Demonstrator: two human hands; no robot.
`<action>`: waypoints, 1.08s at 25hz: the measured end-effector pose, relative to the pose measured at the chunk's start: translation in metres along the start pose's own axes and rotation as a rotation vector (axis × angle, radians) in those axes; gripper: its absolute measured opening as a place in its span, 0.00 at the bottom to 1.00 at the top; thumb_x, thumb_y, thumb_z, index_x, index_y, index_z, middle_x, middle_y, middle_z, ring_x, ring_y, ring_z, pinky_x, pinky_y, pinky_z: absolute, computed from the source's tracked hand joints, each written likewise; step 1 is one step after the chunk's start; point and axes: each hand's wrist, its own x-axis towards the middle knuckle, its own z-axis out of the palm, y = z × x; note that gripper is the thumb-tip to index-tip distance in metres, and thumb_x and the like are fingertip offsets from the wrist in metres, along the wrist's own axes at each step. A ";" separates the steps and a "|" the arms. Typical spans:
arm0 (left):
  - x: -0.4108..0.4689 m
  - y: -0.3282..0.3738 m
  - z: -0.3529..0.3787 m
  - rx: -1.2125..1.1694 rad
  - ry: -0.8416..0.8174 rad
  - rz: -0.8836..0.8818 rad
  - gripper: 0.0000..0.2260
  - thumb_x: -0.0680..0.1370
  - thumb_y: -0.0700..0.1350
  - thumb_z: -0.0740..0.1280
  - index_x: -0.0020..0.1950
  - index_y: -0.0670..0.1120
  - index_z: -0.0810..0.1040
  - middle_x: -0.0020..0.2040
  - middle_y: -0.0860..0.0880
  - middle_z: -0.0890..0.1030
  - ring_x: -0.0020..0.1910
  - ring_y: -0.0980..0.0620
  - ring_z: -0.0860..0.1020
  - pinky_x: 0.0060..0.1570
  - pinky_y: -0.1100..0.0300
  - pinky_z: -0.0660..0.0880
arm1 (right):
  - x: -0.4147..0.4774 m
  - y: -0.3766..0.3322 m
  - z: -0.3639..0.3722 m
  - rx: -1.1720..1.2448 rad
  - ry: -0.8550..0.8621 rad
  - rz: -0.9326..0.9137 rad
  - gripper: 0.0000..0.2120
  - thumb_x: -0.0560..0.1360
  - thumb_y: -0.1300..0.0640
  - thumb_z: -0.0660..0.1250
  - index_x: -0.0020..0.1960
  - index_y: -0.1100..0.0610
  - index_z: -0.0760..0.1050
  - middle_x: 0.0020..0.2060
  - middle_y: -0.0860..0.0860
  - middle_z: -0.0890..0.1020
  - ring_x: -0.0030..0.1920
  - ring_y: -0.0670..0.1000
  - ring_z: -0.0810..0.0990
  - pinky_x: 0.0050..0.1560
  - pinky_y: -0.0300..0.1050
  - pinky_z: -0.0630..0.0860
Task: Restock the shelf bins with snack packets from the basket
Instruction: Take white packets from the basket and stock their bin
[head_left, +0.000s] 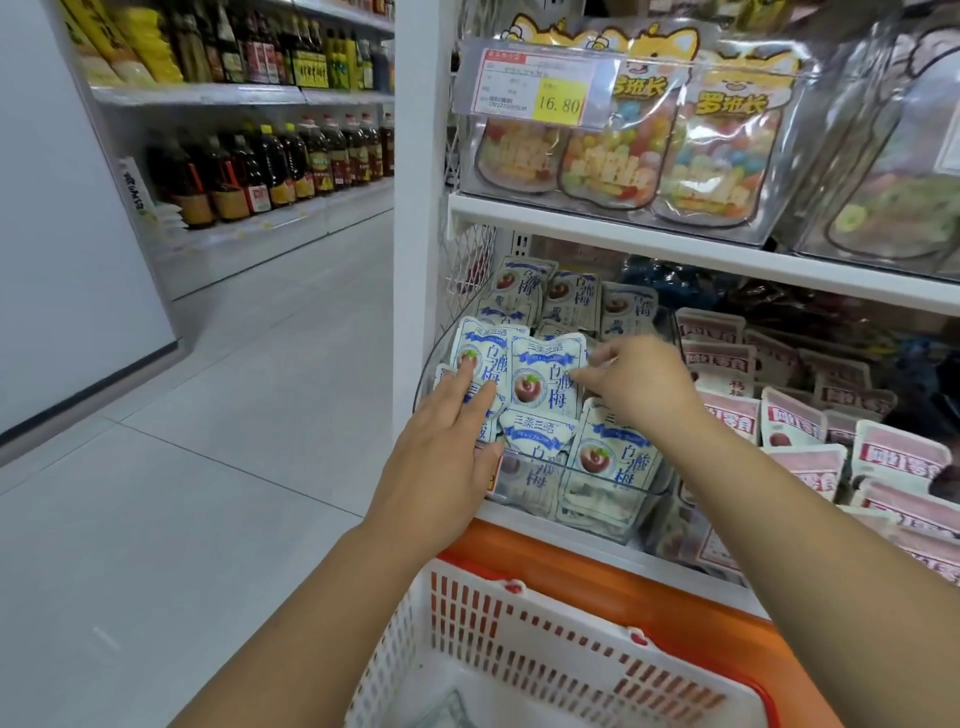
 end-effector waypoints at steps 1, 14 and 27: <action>-0.006 0.002 -0.001 0.003 0.038 0.006 0.27 0.82 0.54 0.59 0.79 0.54 0.55 0.80 0.57 0.47 0.78 0.56 0.49 0.75 0.56 0.57 | -0.010 0.003 -0.003 0.116 0.125 -0.044 0.13 0.76 0.50 0.69 0.57 0.56 0.79 0.46 0.50 0.83 0.40 0.48 0.81 0.49 0.46 0.78; -0.198 -0.078 0.148 0.007 -0.916 -0.392 0.22 0.80 0.47 0.65 0.74 0.48 0.67 0.72 0.48 0.68 0.69 0.50 0.69 0.67 0.65 0.62 | -0.217 0.184 0.238 0.302 -0.636 0.575 0.12 0.78 0.59 0.61 0.61 0.55 0.74 0.50 0.51 0.79 0.47 0.53 0.82 0.51 0.50 0.81; -0.199 -0.088 0.217 0.179 -0.995 -0.680 0.09 0.78 0.49 0.67 0.39 0.47 0.77 0.36 0.51 0.77 0.38 0.53 0.79 0.43 0.60 0.75 | -0.223 0.212 0.279 0.588 -0.757 0.845 0.10 0.77 0.62 0.62 0.57 0.56 0.75 0.46 0.56 0.83 0.39 0.51 0.79 0.42 0.45 0.77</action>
